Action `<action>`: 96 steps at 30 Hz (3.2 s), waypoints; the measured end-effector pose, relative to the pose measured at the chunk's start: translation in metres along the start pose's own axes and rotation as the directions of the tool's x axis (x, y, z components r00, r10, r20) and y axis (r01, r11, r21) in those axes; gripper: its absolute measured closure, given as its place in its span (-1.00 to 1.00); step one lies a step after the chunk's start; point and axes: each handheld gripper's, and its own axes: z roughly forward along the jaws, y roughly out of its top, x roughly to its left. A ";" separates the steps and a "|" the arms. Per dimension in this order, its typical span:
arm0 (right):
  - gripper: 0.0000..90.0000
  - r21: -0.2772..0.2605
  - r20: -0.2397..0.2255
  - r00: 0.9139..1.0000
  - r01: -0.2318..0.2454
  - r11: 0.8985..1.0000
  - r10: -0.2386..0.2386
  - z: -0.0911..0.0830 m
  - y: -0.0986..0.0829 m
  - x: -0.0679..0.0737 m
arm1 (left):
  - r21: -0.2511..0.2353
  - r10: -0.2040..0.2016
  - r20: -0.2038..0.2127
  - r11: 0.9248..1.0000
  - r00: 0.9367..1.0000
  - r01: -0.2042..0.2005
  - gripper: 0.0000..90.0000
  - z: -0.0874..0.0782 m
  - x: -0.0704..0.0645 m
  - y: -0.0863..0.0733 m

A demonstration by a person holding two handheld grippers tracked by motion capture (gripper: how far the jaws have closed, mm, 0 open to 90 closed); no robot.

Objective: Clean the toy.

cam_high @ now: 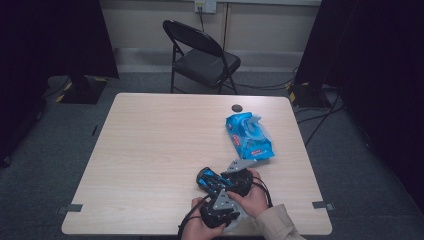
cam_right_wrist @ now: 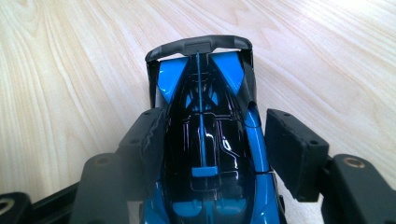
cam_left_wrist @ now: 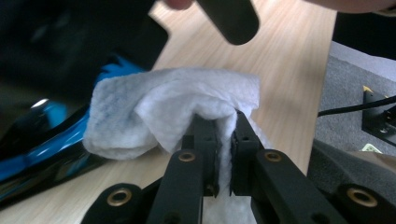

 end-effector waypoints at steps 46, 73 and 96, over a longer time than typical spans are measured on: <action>-0.13 0.001 0.001 1.000 -0.001 1.000 0.001 0.000 0.000 0.000 | -0.058 -0.195 -0.355 0.981 0.914 0.186 0.88 -0.107 0.094 -0.045; -0.13 0.001 0.001 1.000 0.001 1.000 -0.001 0.000 0.000 0.000 | 0.005 -0.143 -0.288 0.989 0.947 0.151 0.88 -0.065 0.071 -0.030; -0.13 -0.001 0.002 1.000 0.002 1.000 -0.002 0.000 0.000 0.000 | 0.021 -0.075 -0.180 0.997 0.981 0.080 0.89 -0.036 0.037 -0.015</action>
